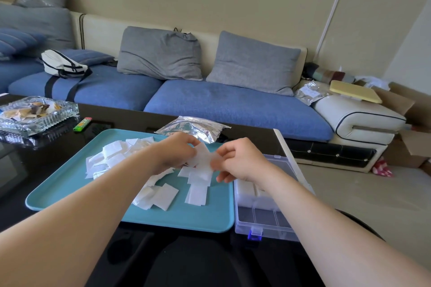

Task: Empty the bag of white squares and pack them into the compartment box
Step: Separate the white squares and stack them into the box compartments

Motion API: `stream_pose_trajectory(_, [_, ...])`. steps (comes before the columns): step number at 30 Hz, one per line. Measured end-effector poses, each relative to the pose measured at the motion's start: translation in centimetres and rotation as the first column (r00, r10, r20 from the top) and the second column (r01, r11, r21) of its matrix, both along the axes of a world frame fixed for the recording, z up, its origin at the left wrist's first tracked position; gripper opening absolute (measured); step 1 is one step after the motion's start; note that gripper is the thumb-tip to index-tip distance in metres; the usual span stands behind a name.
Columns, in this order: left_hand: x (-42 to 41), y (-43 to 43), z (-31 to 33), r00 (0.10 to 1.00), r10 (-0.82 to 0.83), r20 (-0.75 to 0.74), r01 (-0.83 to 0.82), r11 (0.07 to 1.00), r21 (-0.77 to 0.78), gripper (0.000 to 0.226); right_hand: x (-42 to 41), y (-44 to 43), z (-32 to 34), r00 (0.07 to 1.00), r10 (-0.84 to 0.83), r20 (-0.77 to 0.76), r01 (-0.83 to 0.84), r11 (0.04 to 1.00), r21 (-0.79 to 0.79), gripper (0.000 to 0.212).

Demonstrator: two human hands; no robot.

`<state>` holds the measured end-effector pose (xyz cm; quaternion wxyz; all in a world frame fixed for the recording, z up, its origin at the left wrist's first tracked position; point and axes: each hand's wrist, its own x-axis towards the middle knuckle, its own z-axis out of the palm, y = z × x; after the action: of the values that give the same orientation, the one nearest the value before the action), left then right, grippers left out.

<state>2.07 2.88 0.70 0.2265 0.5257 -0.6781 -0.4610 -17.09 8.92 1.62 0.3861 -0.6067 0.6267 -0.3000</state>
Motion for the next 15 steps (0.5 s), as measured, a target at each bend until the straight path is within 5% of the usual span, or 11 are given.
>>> stream_pose_trajectory(4, [-0.4, 0.3, 0.4, 0.988, -0.036, -0.151, 0.054, 0.991, 0.119, 0.032, -0.3, 0.2, 0.5, 0.99, -0.073, 0.122, 0.083, 0.993, -0.081, 0.011])
stream_pose_trajectory(10, [-0.9, 0.6, 1.2, 0.935, -0.018, -0.354, 0.117, 0.959, 0.259, 0.033, -0.3, 0.1, 0.4, 0.988, -0.13, 0.086, 0.139, 0.984, -0.111, 0.025])
stream_pose_trajectory(15, [-1.1, 0.7, 1.0, 0.947, -0.078, -0.31, 0.164, 0.951, 0.262, 0.037, -0.4, 0.0, 0.1, 0.993, -0.114, -0.017, 0.108, 0.972, -0.209, 0.021])
